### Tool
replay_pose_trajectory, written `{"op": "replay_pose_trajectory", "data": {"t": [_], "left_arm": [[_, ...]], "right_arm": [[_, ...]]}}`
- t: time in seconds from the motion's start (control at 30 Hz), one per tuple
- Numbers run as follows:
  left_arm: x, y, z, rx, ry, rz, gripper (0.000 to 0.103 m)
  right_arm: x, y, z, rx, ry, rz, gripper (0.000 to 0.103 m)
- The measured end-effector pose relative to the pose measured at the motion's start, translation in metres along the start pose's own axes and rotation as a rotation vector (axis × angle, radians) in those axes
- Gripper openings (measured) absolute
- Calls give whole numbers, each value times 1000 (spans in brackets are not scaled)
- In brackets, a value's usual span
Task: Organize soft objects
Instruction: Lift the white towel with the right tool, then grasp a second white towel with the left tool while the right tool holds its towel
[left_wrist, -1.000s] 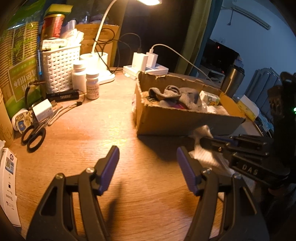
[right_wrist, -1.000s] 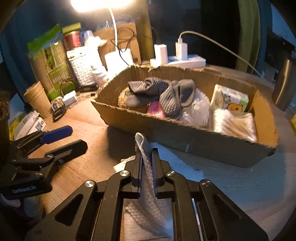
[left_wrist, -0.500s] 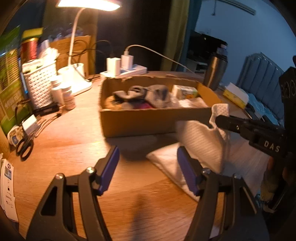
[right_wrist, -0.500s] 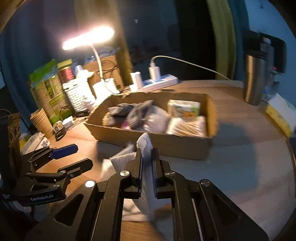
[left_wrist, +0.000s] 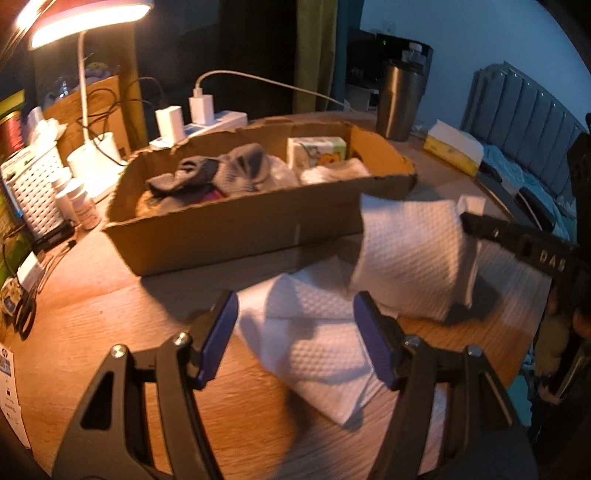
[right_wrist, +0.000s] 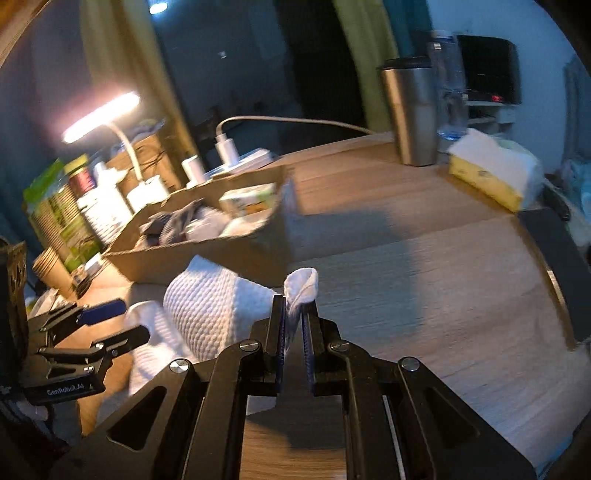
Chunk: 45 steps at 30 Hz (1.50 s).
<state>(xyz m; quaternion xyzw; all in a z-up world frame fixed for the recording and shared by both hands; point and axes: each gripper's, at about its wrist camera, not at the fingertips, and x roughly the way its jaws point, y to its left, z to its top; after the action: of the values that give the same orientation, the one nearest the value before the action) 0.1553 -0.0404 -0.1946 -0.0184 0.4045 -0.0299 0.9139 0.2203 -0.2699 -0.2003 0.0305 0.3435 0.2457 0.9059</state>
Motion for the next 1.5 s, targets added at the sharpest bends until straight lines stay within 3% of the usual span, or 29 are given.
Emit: {"op": "replay_pose_trajectory", "data": {"t": [0.2,0.27,0.33,0.4,0.67,0.83,0.9,0.93,0.97,1.03,1.1,1.33,1.5], "left_arm": [[23,-14,0,50,72,18,66],[33,-17,-1,59,107,28,67],[34,-17,-1,66,107,37,70],[35,-17,-1,67,108,38,72],[33,-15,-5,80,85,25,72],[30,-12,-10,83,77,11,68],[29,-10,-11,84,74,6,64],[27,-9,-12,85,71,4,61],[27,-8,-12,85,69,3,59],[25,-7,-14,84,65,3,46],[23,-6,-15,86,59,4,39],[18,-5,-17,85,53,-33,13],[9,-6,-14,80,35,-74,9]], "right_arm": [[2,-12,2,22,5,9,10],[8,-6,2,13,21,32,16],[15,1,0,3,48,56,42],[21,7,-1,-5,70,74,54],[34,27,-5,-66,145,72,61],[45,51,-13,-182,186,0,64],[48,61,-17,-239,186,-51,63],[49,62,-17,-249,185,-59,57],[49,63,-18,-260,182,-70,50],[49,60,-17,-254,174,-96,25],[47,51,-14,-225,170,-106,11],[31,38,-4,-167,136,-80,9],[16,42,4,-167,99,-49,9]]}}
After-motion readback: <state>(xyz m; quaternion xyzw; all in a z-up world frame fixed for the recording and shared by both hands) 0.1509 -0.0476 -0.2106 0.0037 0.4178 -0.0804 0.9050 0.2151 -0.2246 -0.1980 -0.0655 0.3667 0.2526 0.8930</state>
